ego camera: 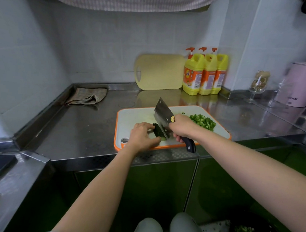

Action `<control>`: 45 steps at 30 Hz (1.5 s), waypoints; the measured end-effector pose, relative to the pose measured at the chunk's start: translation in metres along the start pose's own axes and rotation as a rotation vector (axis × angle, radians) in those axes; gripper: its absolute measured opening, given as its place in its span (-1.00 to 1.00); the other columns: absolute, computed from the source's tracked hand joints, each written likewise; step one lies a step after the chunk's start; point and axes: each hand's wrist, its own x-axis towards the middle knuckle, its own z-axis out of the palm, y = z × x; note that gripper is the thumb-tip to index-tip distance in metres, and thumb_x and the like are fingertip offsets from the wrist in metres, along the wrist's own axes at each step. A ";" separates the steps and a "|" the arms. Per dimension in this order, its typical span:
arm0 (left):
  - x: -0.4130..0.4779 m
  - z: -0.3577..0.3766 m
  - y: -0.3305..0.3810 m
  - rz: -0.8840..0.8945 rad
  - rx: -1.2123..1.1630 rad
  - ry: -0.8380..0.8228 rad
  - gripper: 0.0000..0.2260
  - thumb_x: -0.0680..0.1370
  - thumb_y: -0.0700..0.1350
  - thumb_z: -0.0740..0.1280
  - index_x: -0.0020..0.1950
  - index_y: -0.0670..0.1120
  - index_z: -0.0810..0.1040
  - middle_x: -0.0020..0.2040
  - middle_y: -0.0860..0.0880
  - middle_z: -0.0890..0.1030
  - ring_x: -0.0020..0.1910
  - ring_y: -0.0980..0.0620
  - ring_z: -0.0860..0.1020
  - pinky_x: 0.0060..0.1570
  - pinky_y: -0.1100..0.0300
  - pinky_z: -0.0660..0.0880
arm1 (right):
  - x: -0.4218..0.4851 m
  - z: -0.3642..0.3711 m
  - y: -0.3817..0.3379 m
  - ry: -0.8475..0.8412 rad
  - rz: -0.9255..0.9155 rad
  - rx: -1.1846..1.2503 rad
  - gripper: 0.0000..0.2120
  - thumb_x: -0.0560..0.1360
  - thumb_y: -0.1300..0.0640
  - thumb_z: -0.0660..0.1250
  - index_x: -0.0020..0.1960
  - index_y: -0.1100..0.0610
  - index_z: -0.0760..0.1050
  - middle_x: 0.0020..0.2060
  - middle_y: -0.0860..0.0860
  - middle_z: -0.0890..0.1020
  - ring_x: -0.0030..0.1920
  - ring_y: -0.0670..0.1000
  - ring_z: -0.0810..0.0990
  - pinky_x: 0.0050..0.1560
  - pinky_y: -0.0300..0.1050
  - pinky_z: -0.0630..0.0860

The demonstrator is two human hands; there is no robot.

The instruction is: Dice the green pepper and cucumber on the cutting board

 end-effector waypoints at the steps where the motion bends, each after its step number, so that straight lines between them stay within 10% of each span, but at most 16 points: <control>1: 0.000 0.001 -0.001 -0.002 -0.011 -0.001 -0.52 0.41 0.07 0.44 0.27 -0.10 0.55 0.25 -0.07 0.54 0.22 -0.03 0.42 0.26 0.00 0.42 | -0.002 -0.005 -0.002 -0.020 0.007 -0.004 -0.77 0.57 0.30 0.07 0.04 0.37 0.47 -0.39 0.16 0.54 -0.49 0.06 0.50 -0.54 -0.22 0.43; 19: -0.001 -0.002 0.001 -0.033 -0.027 -0.033 -0.44 0.36 0.15 0.43 0.28 -0.09 0.57 0.22 -0.04 0.57 0.22 -0.04 0.44 0.25 -0.02 0.43 | -0.012 -0.039 -0.020 -0.234 0.058 -0.184 -0.85 0.57 0.28 0.11 -0.15 0.25 0.39 -0.47 0.07 0.45 -0.66 -0.06 0.38 -0.56 -0.31 0.37; 40: -0.002 -0.001 -0.001 -0.054 -0.074 -0.042 -0.40 0.30 0.19 0.39 0.24 -0.10 0.60 0.19 -0.05 0.59 0.19 -0.07 0.49 0.21 -0.08 0.47 | -0.009 0.014 -0.007 0.026 0.014 -0.095 -0.75 0.55 0.33 0.13 -0.29 0.28 0.41 -0.47 0.13 0.54 -0.54 0.02 0.50 -0.50 -0.19 0.44; 45: 0.003 0.002 -0.007 -0.048 -0.083 -0.032 -0.48 0.39 0.07 0.48 0.29 -0.12 0.57 0.25 -0.06 0.56 0.25 -0.06 0.46 0.27 -0.06 0.44 | -0.005 -0.006 -0.006 -0.011 0.021 -0.008 -0.81 0.57 0.31 0.08 -0.06 0.34 0.45 -0.37 0.18 0.55 -0.48 0.06 0.49 -0.51 -0.20 0.43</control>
